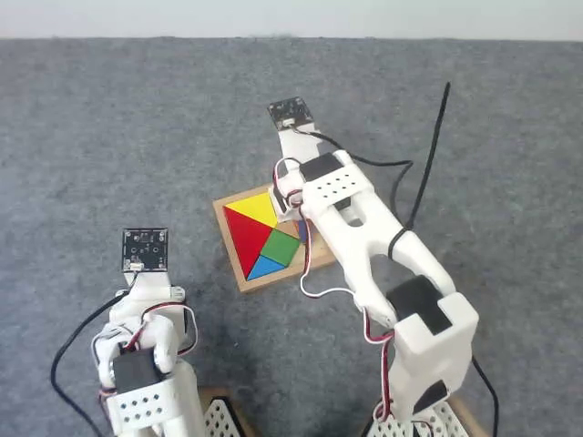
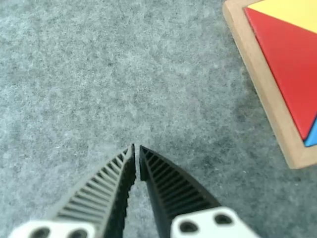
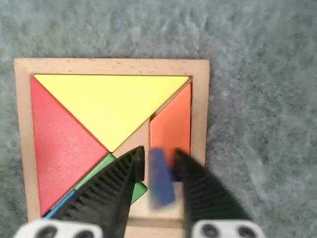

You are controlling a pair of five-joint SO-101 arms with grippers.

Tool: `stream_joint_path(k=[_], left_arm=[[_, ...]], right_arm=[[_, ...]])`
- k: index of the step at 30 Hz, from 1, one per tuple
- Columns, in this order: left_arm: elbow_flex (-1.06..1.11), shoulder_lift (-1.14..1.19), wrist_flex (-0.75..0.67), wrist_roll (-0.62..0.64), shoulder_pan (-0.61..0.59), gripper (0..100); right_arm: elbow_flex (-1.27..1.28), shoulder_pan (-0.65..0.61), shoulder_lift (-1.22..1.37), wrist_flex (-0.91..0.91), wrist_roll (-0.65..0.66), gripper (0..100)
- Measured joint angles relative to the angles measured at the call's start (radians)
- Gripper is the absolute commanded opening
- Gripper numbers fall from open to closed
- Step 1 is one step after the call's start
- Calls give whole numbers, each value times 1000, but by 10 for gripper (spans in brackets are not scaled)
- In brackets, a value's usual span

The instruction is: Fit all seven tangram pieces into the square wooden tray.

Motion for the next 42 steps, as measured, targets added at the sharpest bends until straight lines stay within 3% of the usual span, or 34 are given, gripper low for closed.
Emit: stream_joint_path(k=[13, 24, 29, 34, 37, 42], left_arm=[[0, 0, 0, 0, 0, 15], [0, 0, 0, 0, 0, 15], [0, 0, 0, 0, 0, 15], [0, 0, 0, 0, 0, 15], [0, 0, 0, 0, 0, 15], [0, 0, 0, 0, 0, 15]], right_arm=[[-12, -117, 34, 18, 60, 193], [-6, -37, -14, 181, 173, 195], [164, -3, -261, 106, 221, 191], [526, -3, -585, -78, 328, 191], [710, -3, -614, -158, 356, 191], [747, -17, -582, -172, 365, 191]])
